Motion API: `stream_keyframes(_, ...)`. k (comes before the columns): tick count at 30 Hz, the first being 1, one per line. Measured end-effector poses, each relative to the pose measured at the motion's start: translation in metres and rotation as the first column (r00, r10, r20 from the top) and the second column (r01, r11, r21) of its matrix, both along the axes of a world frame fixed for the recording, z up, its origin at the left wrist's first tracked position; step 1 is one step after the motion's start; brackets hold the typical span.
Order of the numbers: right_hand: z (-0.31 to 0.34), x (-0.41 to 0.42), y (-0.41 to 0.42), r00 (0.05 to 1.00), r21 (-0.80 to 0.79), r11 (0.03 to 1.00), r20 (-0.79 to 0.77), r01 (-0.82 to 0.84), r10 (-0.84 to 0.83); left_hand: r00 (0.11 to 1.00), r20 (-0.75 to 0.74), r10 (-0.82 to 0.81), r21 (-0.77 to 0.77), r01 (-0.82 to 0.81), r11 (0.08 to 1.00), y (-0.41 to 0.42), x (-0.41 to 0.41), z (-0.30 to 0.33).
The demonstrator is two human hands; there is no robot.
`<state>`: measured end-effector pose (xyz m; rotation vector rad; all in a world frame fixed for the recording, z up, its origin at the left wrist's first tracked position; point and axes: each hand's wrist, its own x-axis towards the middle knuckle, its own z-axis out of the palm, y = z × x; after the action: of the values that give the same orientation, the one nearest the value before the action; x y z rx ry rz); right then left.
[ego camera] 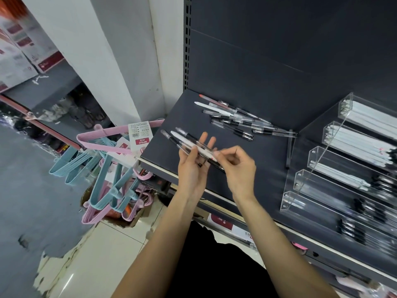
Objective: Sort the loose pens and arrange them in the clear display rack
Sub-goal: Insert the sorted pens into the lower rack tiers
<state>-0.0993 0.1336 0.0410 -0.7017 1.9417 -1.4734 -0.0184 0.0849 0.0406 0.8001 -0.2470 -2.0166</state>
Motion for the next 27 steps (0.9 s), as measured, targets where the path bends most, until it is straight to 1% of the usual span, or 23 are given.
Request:
stream_keyframes(2, 0.000, 0.002, 0.002, 0.998, 0.018, 0.998, -0.017, -0.055, 0.055, 1.000, 0.003, 0.011, 0.007, -0.011, 1.000, 0.001, -0.002, -0.003)
stream_keyframes(5, 0.003, 0.001, 0.003, 0.994, 0.063, 0.994, -0.055, -0.094, 0.098, 1.000, 0.001, 0.001, 0.027, -0.001, 1.000, 0.004, -0.003, -0.006)
stream_keyframes(8, 0.005, 0.001, 0.006, 0.985, 0.131, 0.980, -0.072, -0.148, 0.158, 0.999, -0.017, 0.028, 0.004, -0.028, 1.000, 0.004, -0.004, -0.007)
stream_keyframes(10, 0.007, 0.003, 0.012, 0.978, 0.198, 0.958, 0.015, -0.209, 0.210, 0.996, -0.029, 0.083, -0.005, -0.083, 0.997, 0.003, -0.004, -0.009)
stream_keyframes(12, 0.009, 0.005, 0.018, 0.964, 0.212, 0.943, 0.117, -0.257, 0.237, 0.992, -0.033, 0.119, -0.009, -0.120, 0.993, -0.001, -0.002, -0.011)
stream_keyframes(13, 0.009, 0.004, 0.022, 0.961, 0.210, 0.940, 0.126, -0.268, 0.246, 0.990, -0.037, 0.139, -0.007, -0.140, 0.990, -0.003, 0.000, -0.011)
stream_keyframes(16, 0.013, -0.012, 0.037, 0.947, 0.225, 0.920, 0.082, -0.320, 0.309, 0.971, -0.040, 0.235, 0.024, -0.234, 0.972, -0.014, 0.015, -0.013)
stream_keyframes(18, 0.017, -0.031, 0.049, 0.944, 0.193, 0.924, 0.089, -0.329, 0.317, 0.965, -0.015, 0.262, 0.036, -0.261, 0.965, -0.022, 0.027, -0.017)
stream_keyframes(20, 0.024, -0.046, 0.053, 0.967, 0.098, 0.968, 0.128, -0.231, 0.218, 0.974, 0.039, 0.224, 0.004, -0.225, 0.974, -0.022, 0.034, -0.018)
stream_keyframes(22, 0.030, -0.049, 0.046, 0.974, 0.038, 0.987, 0.169, -0.157, 0.148, 0.985, 0.098, 0.144, -0.025, -0.142, 0.990, -0.015, 0.029, -0.015)
stream_keyframes(24, 0.032, -0.041, 0.032, 0.970, 0.033, 0.986, 0.188, -0.165, 0.156, 0.989, 0.128, 0.079, -0.028, -0.076, 0.997, -0.002, 0.019, -0.010)
stream_keyframes(27, 0.032, -0.028, 0.018, 0.958, 0.055, 0.972, 0.187, -0.230, 0.216, 0.989, 0.144, 0.022, -0.041, -0.016, 0.999, 0.011, 0.009, -0.003)
